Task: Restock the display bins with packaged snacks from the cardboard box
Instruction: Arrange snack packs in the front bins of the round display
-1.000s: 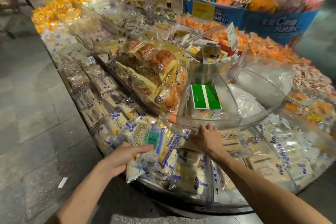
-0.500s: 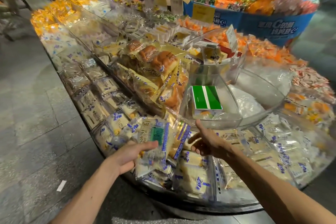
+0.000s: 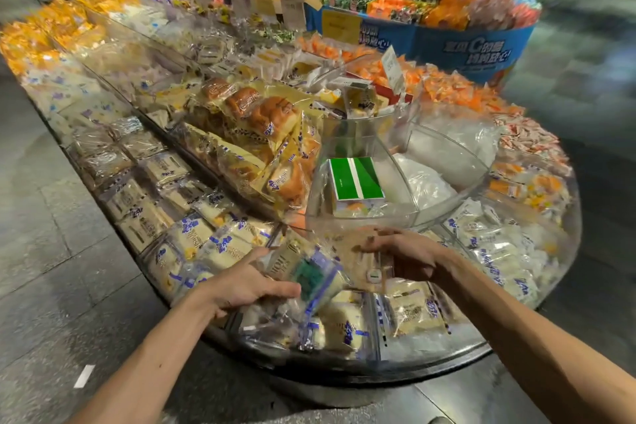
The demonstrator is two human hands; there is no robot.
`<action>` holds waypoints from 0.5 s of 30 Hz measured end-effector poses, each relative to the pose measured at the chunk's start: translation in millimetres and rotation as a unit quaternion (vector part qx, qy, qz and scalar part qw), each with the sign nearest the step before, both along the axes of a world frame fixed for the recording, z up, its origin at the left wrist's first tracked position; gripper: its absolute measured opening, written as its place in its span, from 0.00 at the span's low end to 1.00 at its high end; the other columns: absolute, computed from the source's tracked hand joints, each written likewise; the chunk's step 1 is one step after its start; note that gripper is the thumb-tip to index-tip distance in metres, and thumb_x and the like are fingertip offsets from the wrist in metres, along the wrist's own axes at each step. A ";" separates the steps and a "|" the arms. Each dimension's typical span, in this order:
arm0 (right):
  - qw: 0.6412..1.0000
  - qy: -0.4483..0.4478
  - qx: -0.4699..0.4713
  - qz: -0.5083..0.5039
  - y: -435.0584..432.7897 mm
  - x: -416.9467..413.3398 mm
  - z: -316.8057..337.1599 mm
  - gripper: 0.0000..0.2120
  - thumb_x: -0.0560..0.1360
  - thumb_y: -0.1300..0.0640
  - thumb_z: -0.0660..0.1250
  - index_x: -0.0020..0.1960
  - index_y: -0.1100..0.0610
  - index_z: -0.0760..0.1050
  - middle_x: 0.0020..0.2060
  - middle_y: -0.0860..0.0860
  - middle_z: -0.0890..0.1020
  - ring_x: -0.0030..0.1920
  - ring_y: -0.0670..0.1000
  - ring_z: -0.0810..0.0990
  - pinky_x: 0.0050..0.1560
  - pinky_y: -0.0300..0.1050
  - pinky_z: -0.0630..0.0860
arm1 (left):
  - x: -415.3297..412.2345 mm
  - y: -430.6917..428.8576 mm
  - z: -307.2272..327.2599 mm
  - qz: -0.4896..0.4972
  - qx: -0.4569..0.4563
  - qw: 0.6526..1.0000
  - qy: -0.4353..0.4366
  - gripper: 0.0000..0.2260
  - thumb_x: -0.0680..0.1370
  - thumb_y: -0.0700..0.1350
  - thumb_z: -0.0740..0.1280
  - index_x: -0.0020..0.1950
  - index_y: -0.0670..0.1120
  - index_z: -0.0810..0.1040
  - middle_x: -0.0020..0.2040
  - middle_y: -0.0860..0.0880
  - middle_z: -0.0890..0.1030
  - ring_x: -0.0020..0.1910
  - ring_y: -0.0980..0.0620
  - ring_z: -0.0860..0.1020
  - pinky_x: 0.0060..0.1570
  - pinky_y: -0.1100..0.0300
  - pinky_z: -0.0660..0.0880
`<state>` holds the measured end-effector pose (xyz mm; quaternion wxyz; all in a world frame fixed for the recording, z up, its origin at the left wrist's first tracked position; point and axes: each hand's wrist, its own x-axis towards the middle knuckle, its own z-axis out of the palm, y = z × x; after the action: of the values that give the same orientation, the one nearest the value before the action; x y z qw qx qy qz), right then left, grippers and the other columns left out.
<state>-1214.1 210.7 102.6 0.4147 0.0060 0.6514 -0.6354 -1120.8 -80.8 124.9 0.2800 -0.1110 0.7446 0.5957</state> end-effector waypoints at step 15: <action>0.998 -0.008 0.016 -0.052 79.8 8.6 -13.2 0.40 0.64 0.49 0.83 0.66 0.69 0.72 0.60 0.71 0.76 0.52 0.62 0.71 0.43 0.47 0.75 | -20.7 42.4 -31.9 0.126 0.175 0.975 -0.057 0.48 0.51 0.67 0.83 0.66 0.52 0.73 0.75 0.43 0.68 0.73 0.40 0.68 0.73 0.38 0.64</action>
<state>-1205.6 290.5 89.4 0.3861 0.0515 0.6566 -0.6459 -1141.5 -38.4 93.0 0.2601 -0.1871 0.5916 0.7398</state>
